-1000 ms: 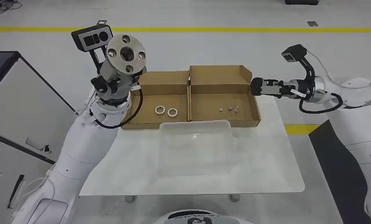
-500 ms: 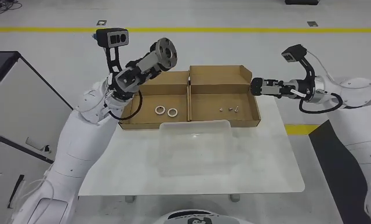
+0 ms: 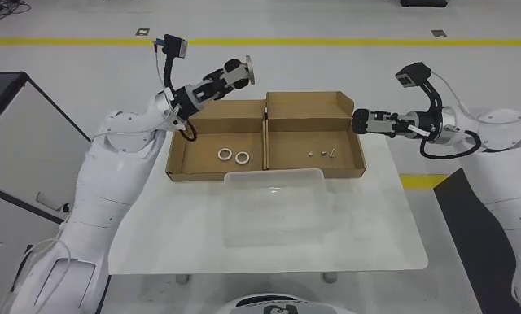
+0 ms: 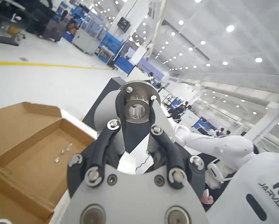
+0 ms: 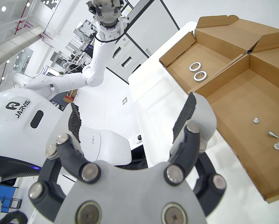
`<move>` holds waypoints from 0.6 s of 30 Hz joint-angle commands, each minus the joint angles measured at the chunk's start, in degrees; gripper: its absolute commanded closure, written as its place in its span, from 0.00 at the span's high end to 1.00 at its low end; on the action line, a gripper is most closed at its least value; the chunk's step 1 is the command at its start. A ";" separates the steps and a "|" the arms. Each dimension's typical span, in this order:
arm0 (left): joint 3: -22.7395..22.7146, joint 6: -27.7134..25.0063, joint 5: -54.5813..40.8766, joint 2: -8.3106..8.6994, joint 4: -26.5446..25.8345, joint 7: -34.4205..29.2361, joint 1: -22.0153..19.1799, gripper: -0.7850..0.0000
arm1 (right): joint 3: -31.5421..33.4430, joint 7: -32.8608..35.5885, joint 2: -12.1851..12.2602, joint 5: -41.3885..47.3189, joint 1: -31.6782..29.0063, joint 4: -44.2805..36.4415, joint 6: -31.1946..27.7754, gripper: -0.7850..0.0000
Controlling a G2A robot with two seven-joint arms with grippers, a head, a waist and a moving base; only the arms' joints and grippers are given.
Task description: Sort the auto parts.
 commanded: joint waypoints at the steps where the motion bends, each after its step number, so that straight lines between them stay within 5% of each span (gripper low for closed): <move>1: -0.51 1.68 3.86 0.36 -0.54 -1.29 0.67 0.00 | 0.00 0.00 0.00 0.00 0.00 0.00 0.00 1.00; 11: -0.40 8.75 18.76 1.60 -2.00 -8.00 2.13 0.00 | 0.00 0.00 0.00 0.00 0.00 0.00 0.00 1.00; 18: 2.72 11.01 29.26 1.45 1.32 -9.67 -1.58 0.00 | 0.00 0.00 0.00 0.00 0.00 0.00 0.00 1.00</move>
